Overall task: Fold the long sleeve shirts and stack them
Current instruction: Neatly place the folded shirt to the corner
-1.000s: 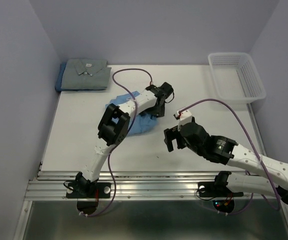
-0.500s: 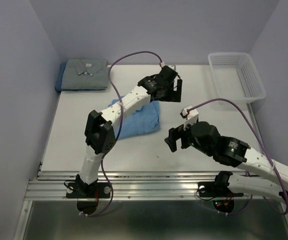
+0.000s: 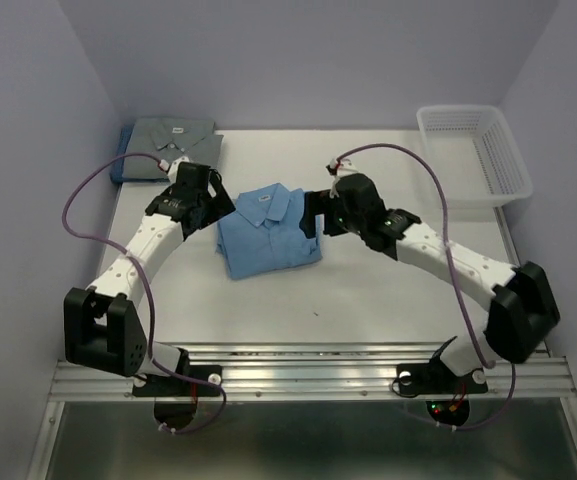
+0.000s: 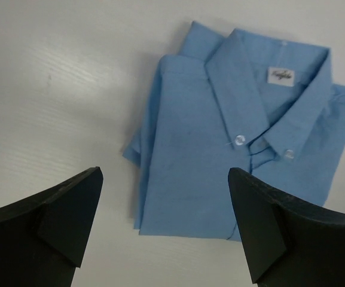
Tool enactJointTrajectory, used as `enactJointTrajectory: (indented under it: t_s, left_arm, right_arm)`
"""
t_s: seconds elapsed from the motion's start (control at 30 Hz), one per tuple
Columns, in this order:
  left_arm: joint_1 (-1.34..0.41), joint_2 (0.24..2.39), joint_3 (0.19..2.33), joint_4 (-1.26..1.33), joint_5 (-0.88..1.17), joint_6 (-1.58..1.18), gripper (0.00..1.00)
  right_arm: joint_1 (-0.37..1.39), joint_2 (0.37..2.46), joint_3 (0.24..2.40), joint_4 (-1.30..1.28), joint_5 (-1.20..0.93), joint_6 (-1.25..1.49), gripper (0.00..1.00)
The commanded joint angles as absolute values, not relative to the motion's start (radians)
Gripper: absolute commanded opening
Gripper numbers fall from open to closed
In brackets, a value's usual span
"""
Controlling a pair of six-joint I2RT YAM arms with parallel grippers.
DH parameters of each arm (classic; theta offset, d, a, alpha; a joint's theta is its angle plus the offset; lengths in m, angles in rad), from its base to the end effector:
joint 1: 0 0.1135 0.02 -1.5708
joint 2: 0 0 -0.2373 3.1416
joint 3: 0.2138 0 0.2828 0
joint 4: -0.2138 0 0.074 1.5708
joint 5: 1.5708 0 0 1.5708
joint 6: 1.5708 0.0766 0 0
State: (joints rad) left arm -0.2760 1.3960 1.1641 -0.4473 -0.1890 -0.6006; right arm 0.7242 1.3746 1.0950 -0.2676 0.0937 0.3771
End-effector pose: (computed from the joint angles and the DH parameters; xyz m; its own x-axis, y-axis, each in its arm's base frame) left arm 0.3672 -0.0891 0.2483 -0.5704 -0.4153 -0.7086 -0.2368 0.9092 -0.3424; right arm 0.2926 0.2492 0.2495 -0.5832 -0.0264 -0.8119 -0.4141 0.8695 0.2692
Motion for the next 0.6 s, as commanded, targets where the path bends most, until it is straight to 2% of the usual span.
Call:
enactJointTrajectory:
  t_s: [0.0,0.07,0.2,0.47,0.57]
  left_arm:
    - [-0.204,1.365,1.013,-0.295,-0.114,-0.618,0.99]
    - [-0.186,1.365,0.941,-0.243,-0.086,-0.609,0.99]
    - [-0.161,1.434,0.881,-0.131,-0.057,-0.552,0.99]
    - [-0.160,1.512,0.833,0.086,0.167,-0.483,0.99]
    - [-0.160,1.572,0.857,0.081,0.150,-0.462,0.99]
  right_arm:
    - [0.712,1.609,1.248,-0.126,-0.153,0.356,1.00]
    - [0.712,1.765,1.351,-0.126,-0.158,0.348,1.00]
    - [0.690,1.942,1.451,-0.182,-0.078,0.350,1.00]
    - [0.629,1.980,1.333,-0.184,-0.049,0.391,1.00]
    - [0.620,2.000,1.302,-0.176,-0.074,0.399,1.00]
